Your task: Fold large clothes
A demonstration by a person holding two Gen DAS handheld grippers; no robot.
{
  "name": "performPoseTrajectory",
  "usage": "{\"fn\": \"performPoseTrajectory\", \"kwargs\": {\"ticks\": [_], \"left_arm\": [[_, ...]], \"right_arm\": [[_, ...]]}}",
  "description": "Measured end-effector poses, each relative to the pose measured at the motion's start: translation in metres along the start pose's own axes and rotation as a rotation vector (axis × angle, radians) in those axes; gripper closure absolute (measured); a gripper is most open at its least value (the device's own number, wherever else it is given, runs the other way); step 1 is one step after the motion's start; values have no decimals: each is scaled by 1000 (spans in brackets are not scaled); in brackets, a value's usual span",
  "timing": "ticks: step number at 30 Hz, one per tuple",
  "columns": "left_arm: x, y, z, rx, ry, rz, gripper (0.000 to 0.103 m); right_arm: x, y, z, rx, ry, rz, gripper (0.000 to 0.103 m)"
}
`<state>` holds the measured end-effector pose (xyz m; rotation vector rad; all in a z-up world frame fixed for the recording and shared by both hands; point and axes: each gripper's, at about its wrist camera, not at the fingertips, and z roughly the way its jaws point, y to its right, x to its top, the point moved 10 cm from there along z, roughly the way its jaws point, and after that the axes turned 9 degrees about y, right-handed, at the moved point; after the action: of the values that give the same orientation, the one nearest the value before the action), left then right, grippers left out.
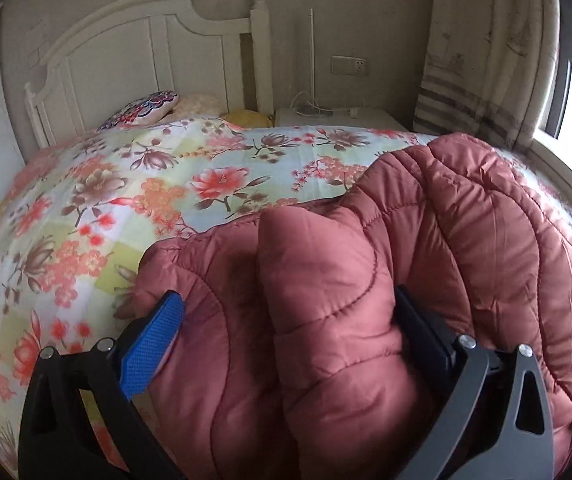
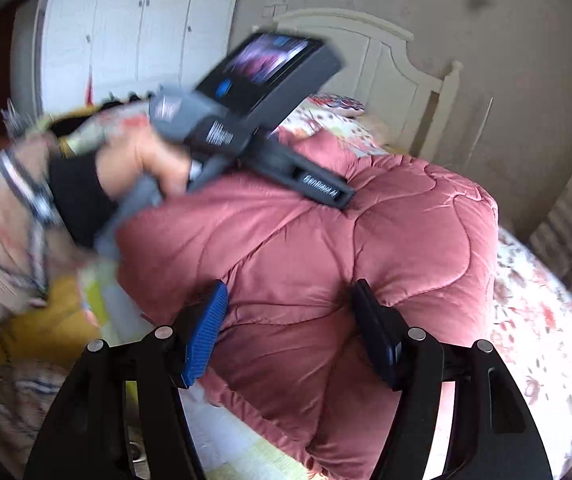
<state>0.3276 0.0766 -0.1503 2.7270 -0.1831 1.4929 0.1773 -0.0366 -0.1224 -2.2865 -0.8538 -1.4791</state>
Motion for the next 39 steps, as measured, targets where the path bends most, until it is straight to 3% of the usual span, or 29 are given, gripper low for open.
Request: {"fn": "performPoseTrajectory", "kwargs": {"ticks": [5,7,9,10,12,15,18,20,23,25,27,28,31,35,39], "left_arm": [[0,-4,-1,18,25,-23,2],[1,-4,-4,36,43,-19,2],[0,-5,-8,53,60,-24,2],[0,-7,-10,57,69,-28,2],[-3,-8,-10,52,75,-36,2],[-2,-10,-11,50,78,-45,2],[-2,-14,-14,55,97,-69,2],[-3,-17,-16,62,109,-88,2],[-4,-20,-18,68,116,-105,2],[-4,-19,-18,66,117,-107,2],[-4,-21,-19,73,123,-110,2],[-4,-23,-20,81,127,-117,2],[-5,-25,-19,63,125,-131,2],[-5,-25,-20,74,130,-127,2],[-5,-29,-21,78,138,-140,2]], "right_arm": [[51,80,-19,-180,156,82,39],[42,103,0,-187,112,128,40],[4,105,40,-110,-66,183,42],[-12,103,50,-116,-82,164,42],[-15,101,49,-129,-45,127,41],[-6,102,48,-129,-95,87,41],[25,118,46,-158,-72,30,41],[49,140,51,-201,-21,64,41],[69,170,74,-193,7,161,41],[57,186,107,-201,-76,191,41],[13,183,147,-160,-288,193,41],[4,183,152,-138,-322,202,41],[2,189,149,-110,-320,262,40],[23,190,143,-168,-328,169,40],[69,190,144,-196,-224,166,39]]}}
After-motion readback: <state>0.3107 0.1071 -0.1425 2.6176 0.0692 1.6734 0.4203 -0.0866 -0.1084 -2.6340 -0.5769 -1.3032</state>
